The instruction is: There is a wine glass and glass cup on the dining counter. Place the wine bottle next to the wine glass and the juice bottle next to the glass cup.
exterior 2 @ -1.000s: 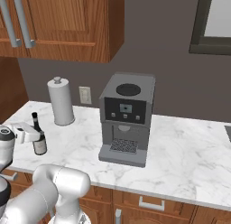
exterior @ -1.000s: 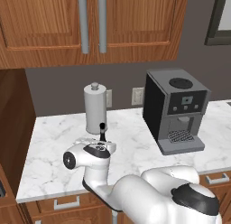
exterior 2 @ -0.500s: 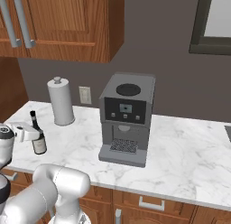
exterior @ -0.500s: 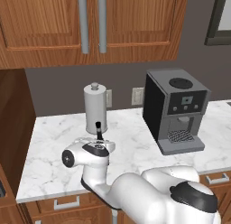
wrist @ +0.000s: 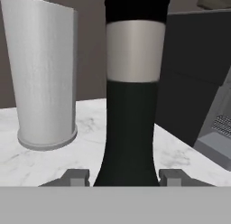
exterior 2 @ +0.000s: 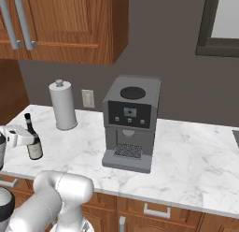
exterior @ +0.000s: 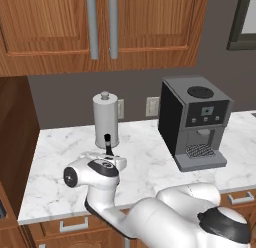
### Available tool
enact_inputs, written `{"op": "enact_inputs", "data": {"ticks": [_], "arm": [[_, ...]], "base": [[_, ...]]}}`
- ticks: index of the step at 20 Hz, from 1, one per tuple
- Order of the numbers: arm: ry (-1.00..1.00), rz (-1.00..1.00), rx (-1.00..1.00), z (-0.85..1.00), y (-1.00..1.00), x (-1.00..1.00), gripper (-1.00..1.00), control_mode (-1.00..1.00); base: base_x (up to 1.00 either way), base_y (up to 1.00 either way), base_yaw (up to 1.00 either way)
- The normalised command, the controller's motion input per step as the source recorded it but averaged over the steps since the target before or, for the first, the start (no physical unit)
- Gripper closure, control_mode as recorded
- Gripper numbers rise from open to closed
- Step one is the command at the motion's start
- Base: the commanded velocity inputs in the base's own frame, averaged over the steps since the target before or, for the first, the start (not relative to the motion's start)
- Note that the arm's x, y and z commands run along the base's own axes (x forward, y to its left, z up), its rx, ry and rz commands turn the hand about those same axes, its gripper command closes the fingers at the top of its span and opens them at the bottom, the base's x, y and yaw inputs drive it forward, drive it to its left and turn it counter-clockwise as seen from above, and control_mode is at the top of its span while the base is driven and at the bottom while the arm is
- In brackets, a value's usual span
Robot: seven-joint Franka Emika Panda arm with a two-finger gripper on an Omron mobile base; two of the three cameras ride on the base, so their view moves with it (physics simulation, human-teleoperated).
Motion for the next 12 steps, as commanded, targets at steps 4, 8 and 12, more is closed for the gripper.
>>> {"op": "enact_inputs", "data": {"ticks": [4,8,12], "arm": [[0.0,0.0,0.05,0.28,0.0,-0.38,1.0,-1.0],[0.0,0.0,0.03,0.29,0.0,-0.39,1.0,-1.0],[0.0,0.0,0.02,0.3,-0.12,-0.4,1.0,-1.0]], "base": [[0.0,0.0,0.0],[0.0,0.0,0.0],[0.0,0.0,0.0]]}}
